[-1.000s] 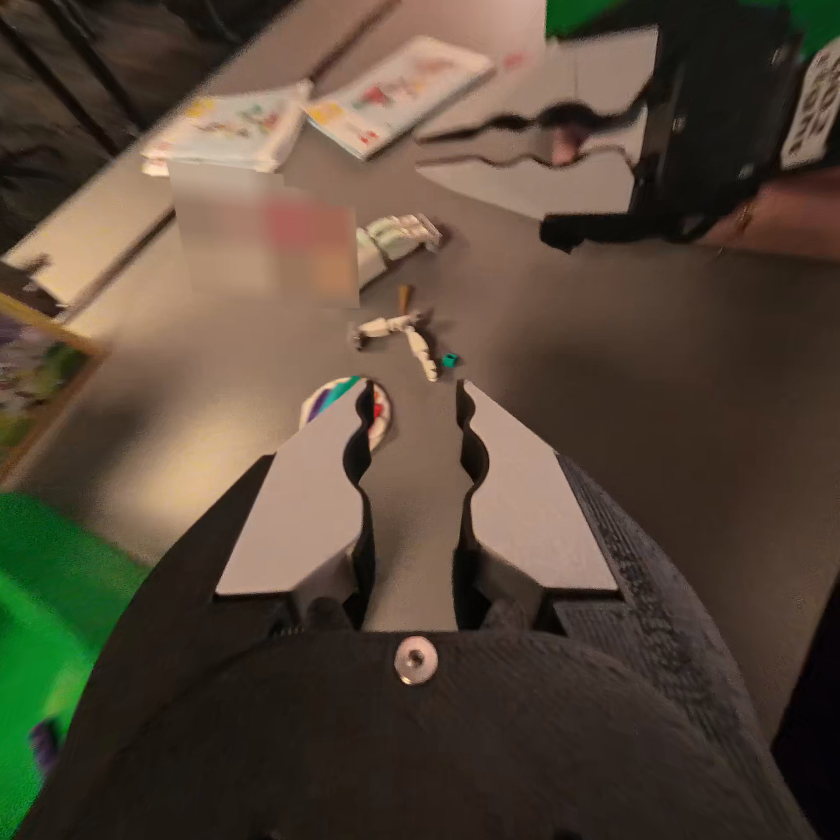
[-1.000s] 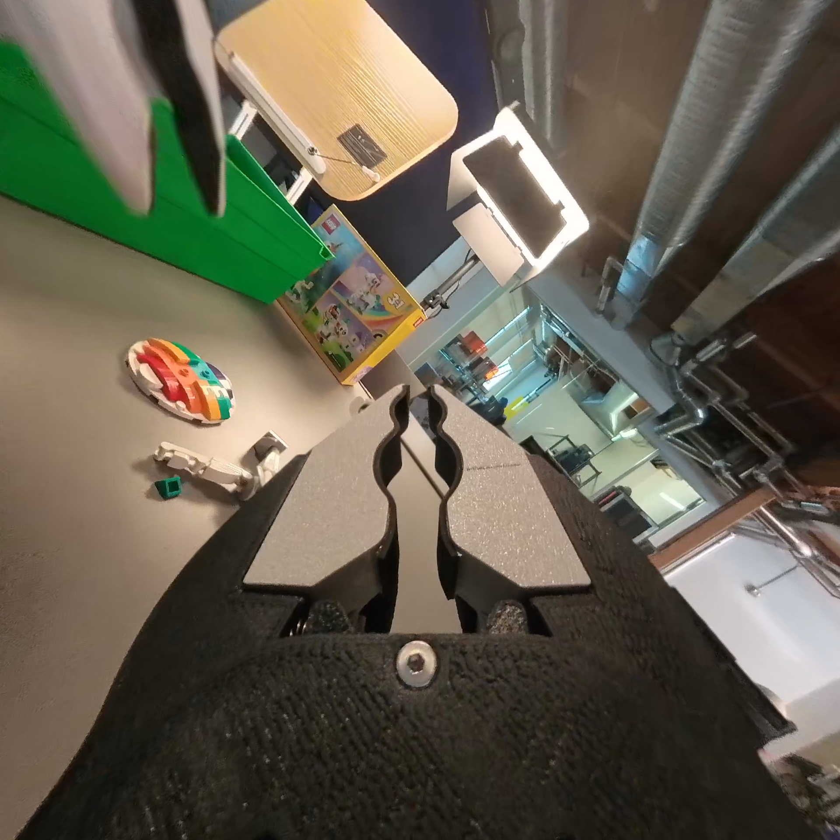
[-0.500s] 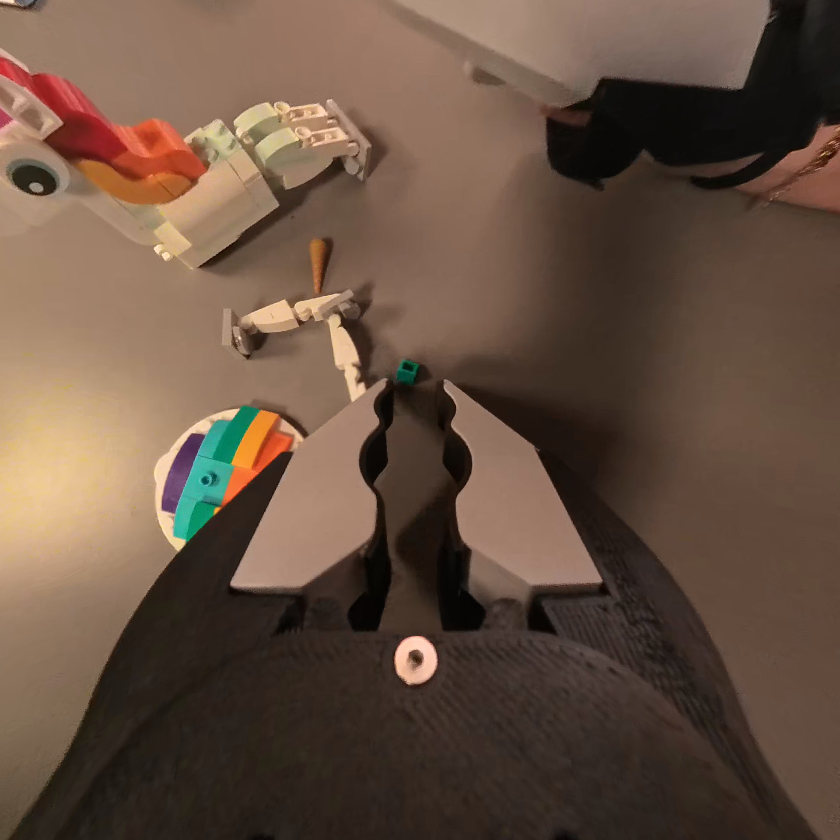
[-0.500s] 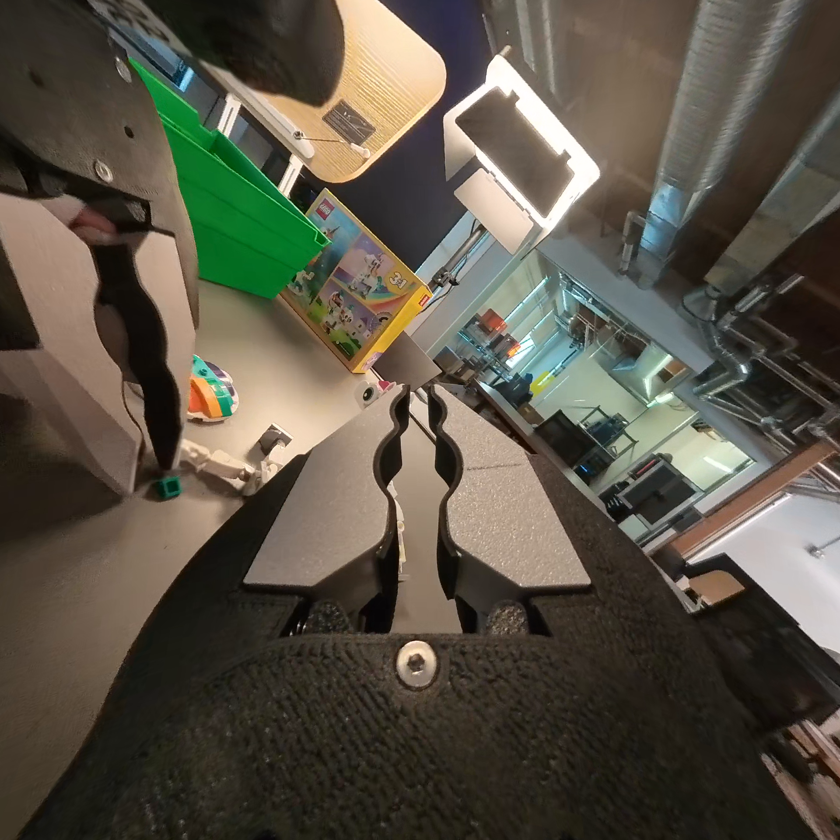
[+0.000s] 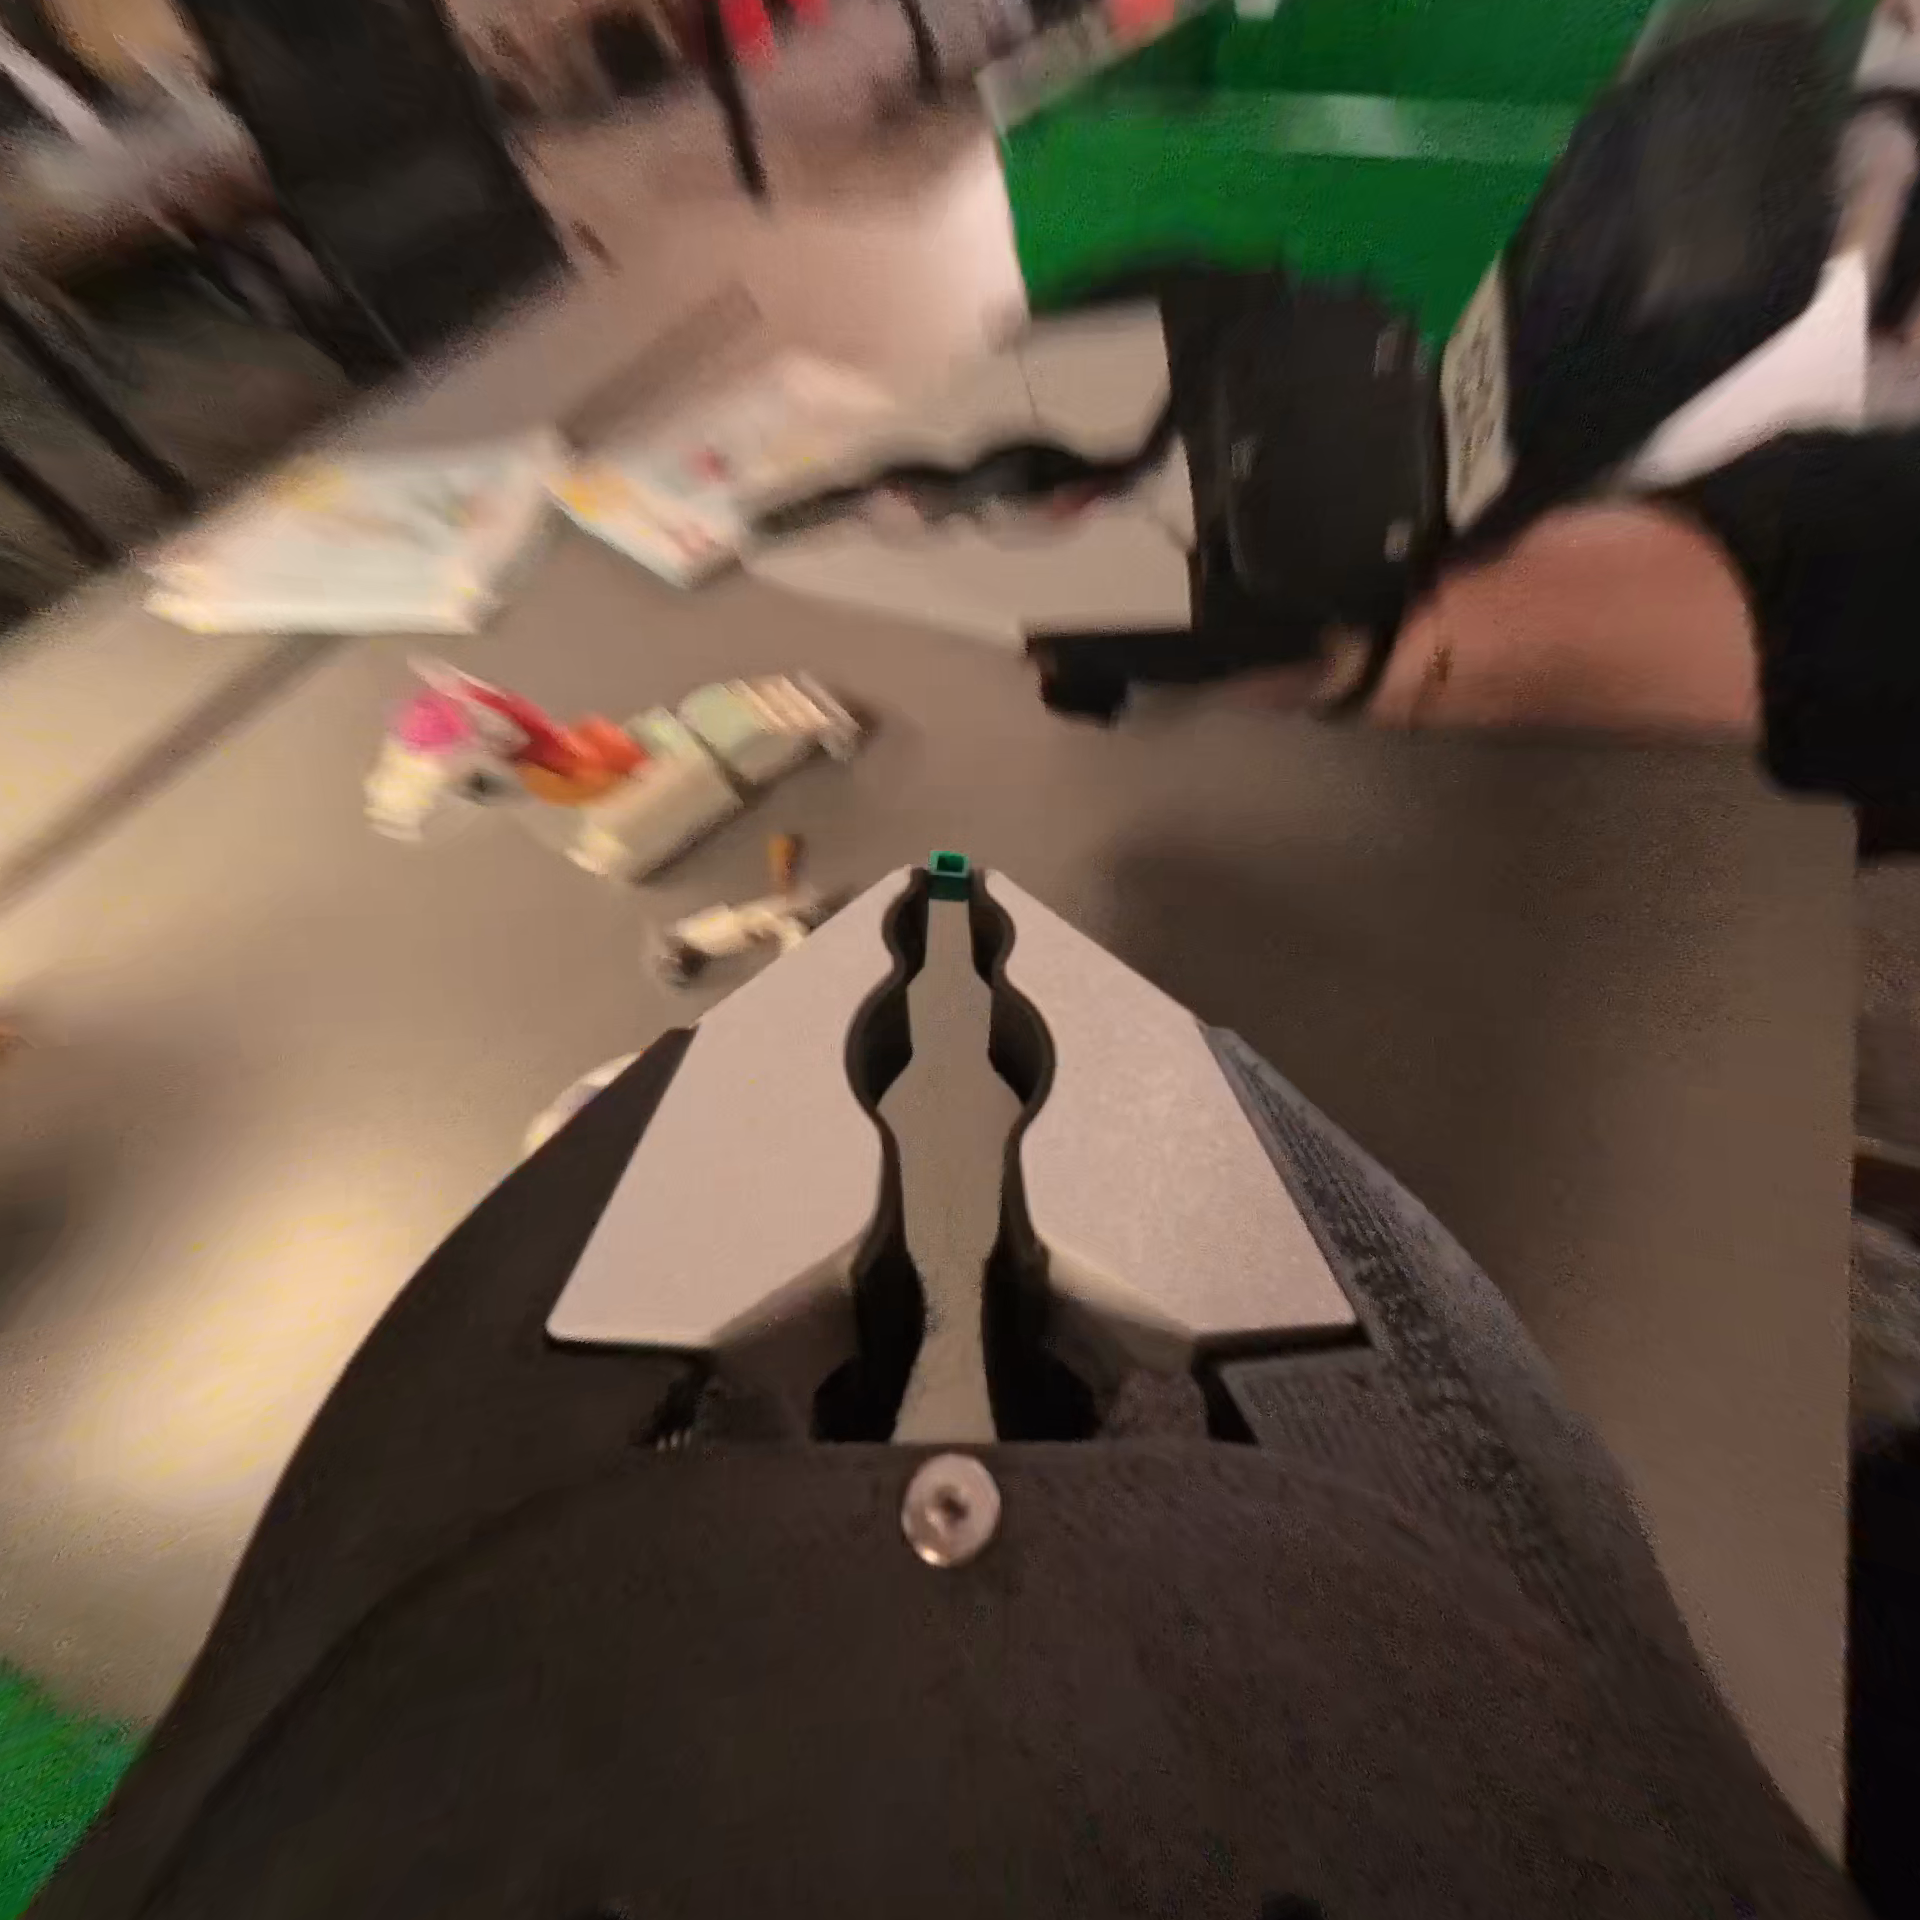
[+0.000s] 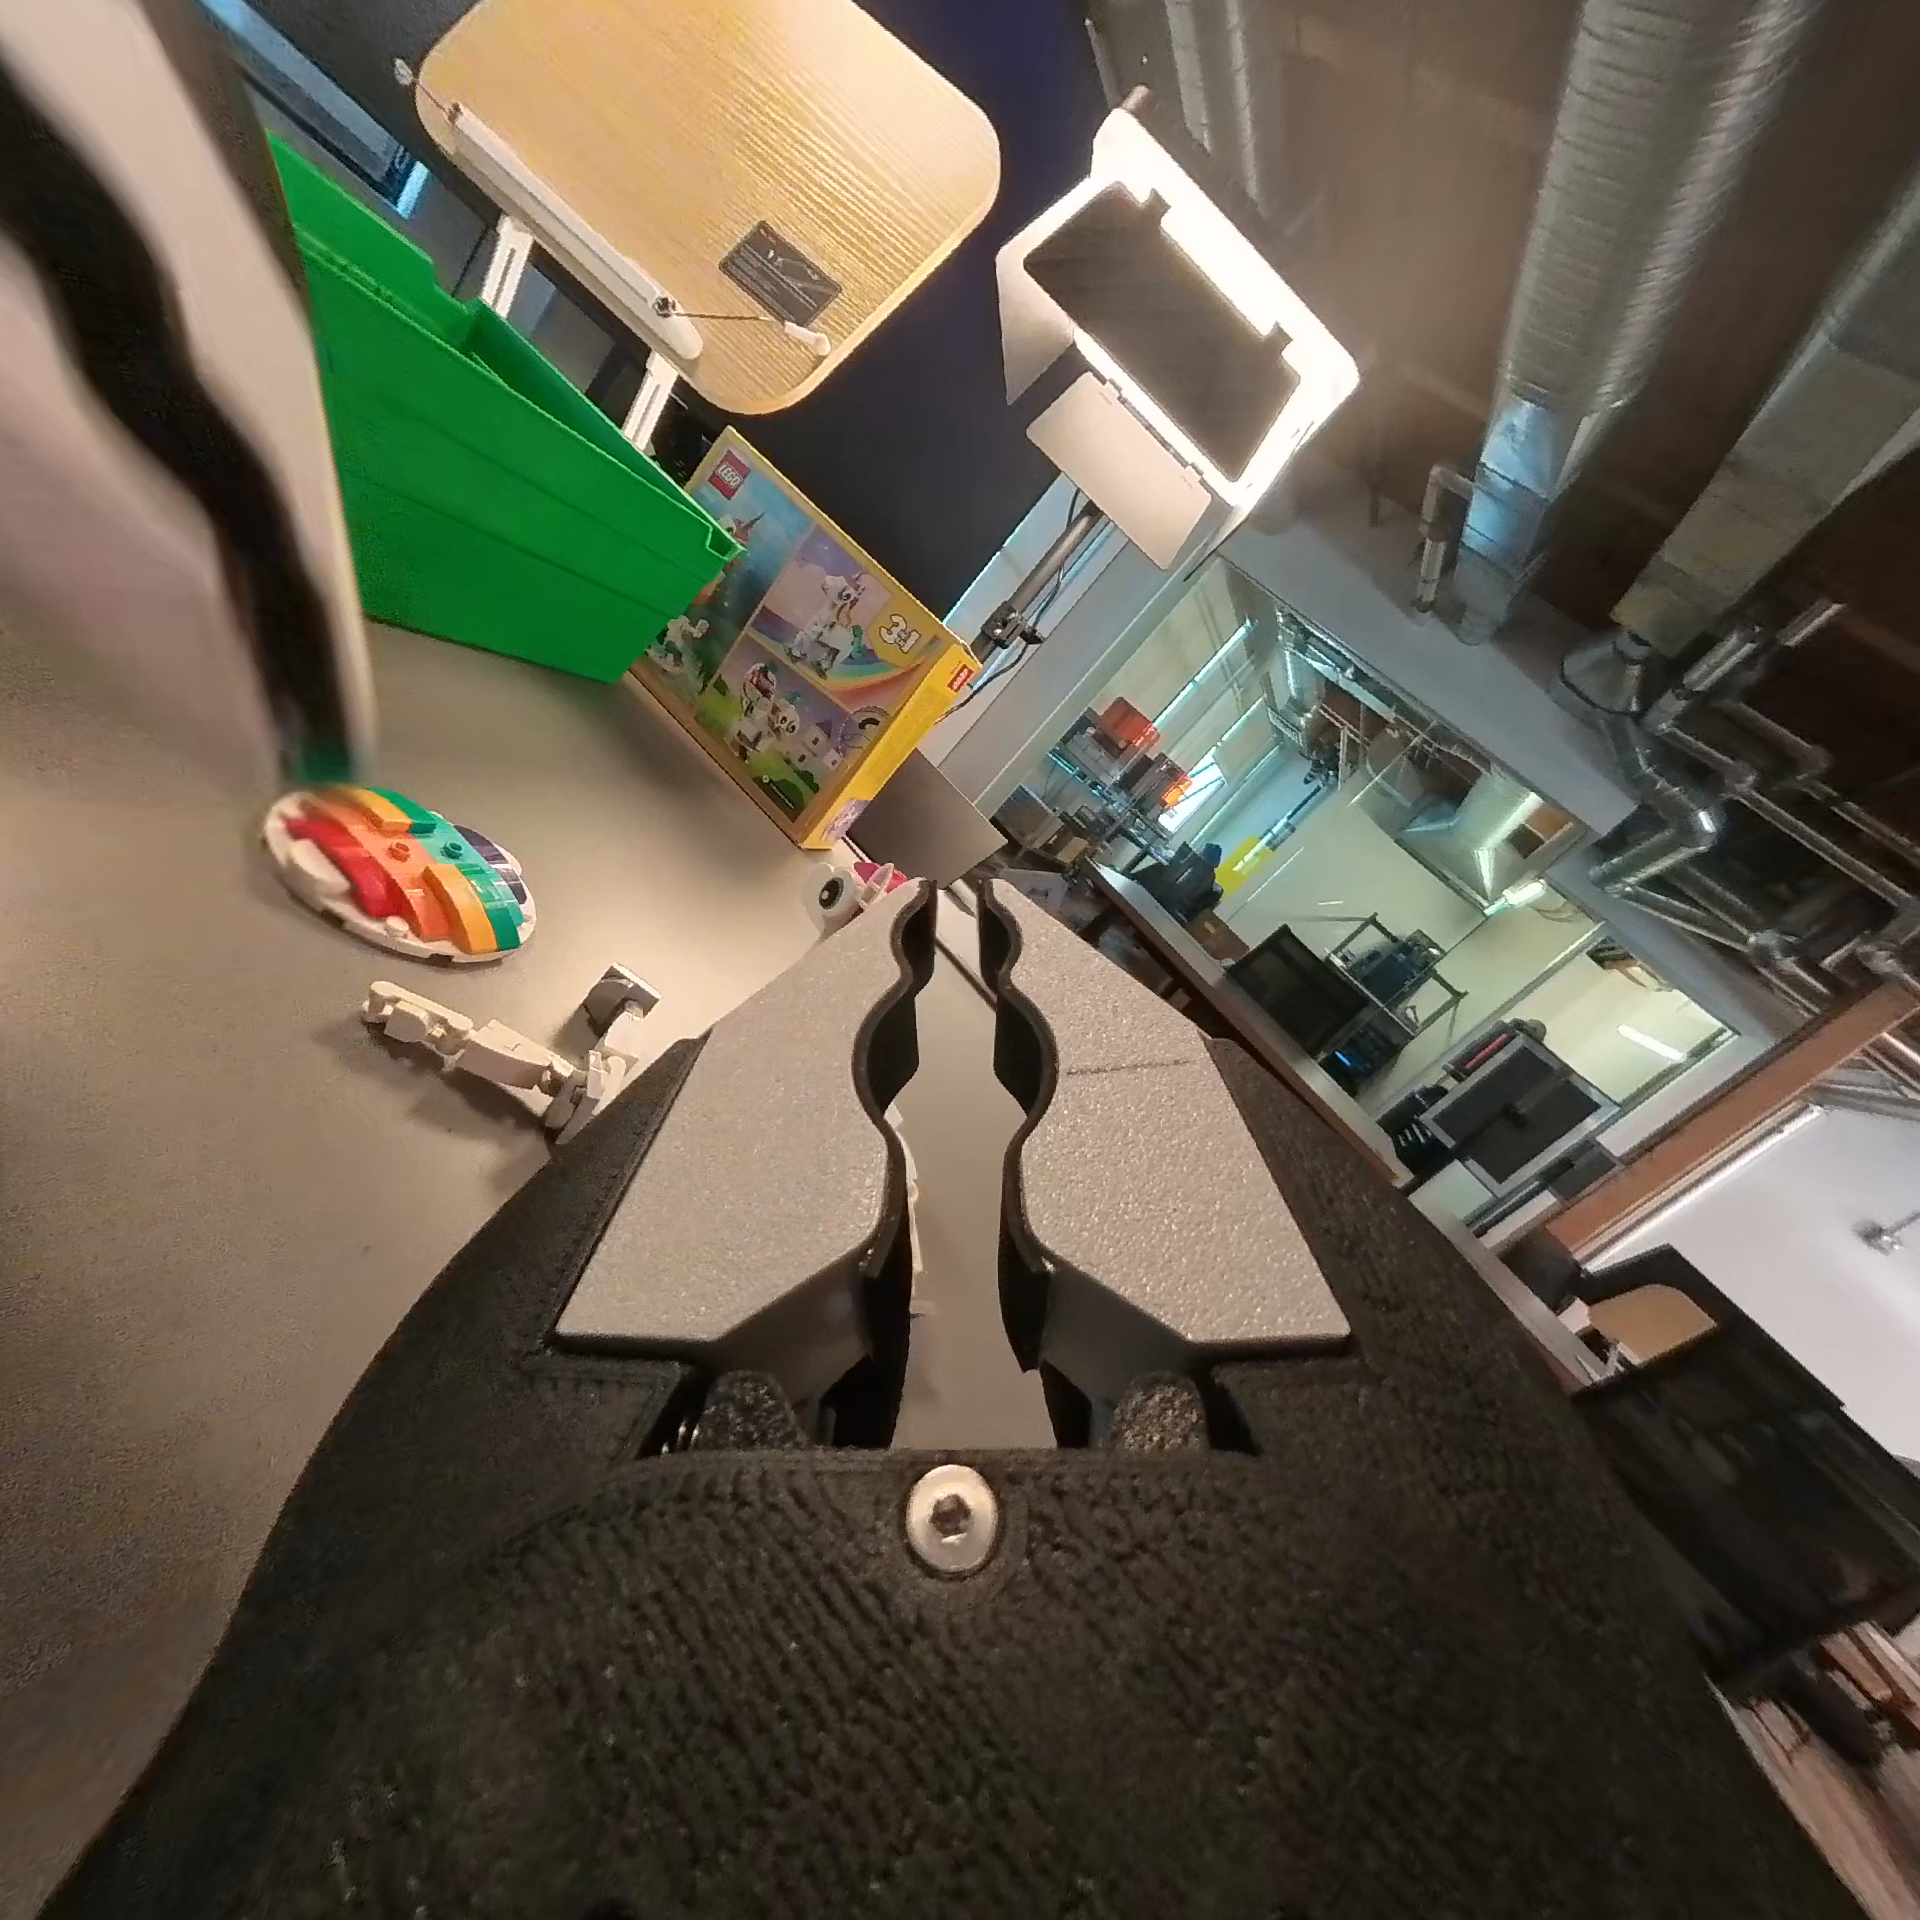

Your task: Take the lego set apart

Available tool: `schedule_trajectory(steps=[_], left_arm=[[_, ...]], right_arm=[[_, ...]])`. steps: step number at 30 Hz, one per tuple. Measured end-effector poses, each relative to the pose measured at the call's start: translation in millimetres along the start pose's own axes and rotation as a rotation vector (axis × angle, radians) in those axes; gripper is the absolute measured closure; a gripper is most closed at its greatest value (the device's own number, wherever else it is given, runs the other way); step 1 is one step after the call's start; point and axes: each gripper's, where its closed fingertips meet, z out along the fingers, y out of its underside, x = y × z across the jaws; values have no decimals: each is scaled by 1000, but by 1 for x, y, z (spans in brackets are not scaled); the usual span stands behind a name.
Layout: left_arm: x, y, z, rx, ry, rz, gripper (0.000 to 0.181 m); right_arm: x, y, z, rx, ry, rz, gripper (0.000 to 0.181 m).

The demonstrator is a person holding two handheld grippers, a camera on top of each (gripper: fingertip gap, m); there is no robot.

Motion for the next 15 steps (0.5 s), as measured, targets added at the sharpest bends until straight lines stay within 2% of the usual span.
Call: schedule_trajectory(steps=[2, 3, 5, 7, 10, 13, 15], left_arm=[[-29, -30, -50, 161, -200, 5, 174], [-51, -36, -78, 208, -316, -12, 174], [-98, -30, -129, 222, -508, -101, 174], [-144, 5, -160, 89, -626, -245, 174], [-192, 81, -175, -243, -653, -461, 174], [-209, 146, -175, -549, -607, -583, 174], [-211, 167, -172, -659, -581, -588, 174]], right_arm=[[0, 0, 0, 3, -1, 4, 175], [0, 0, 0, 3, -3, 7, 175], [-2, 0, 2, 2, -7, 8, 175], [-3, 0, 2, 1, -10, 7, 175], [-2, 0, 2, 1, -9, 8, 175], [-1, 1, 2, -4, -6, 12, 175], [0, 2, 2, -7, -4, 12, 175]])
